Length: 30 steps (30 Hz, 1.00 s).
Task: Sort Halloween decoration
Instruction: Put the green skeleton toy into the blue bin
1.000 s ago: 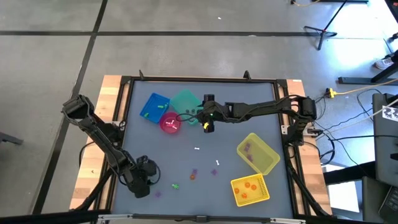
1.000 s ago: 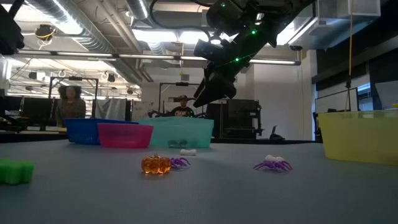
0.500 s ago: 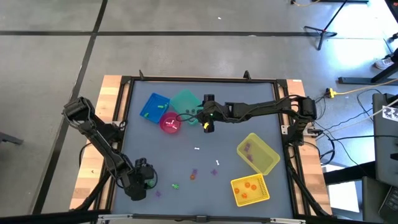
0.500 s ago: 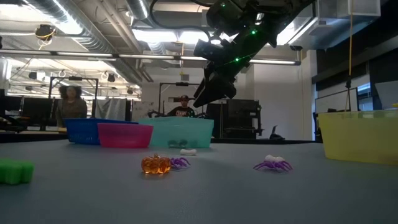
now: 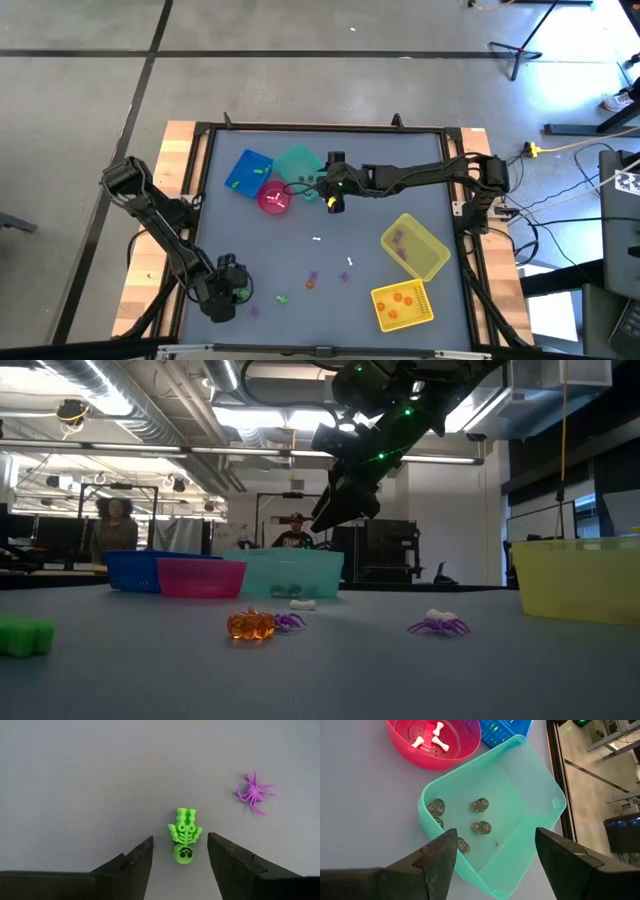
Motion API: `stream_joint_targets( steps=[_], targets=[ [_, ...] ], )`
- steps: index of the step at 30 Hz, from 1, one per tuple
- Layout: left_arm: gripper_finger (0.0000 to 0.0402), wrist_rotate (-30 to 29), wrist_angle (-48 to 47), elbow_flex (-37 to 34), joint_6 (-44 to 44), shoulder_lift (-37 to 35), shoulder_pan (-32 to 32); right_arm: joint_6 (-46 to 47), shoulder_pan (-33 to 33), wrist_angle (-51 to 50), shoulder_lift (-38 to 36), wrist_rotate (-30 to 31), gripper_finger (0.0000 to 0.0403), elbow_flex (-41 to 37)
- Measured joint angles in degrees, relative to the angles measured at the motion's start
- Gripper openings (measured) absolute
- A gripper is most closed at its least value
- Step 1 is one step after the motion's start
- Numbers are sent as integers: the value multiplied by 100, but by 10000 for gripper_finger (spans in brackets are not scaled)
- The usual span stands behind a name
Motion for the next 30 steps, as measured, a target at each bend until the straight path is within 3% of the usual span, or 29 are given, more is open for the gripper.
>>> stream_joint_targets(
  steps=[30],
  targets=[
    [31, -278, -14, -22, -313, 20, 4, 2, 1, 0, 0, 0, 266, 0]
  ],
)
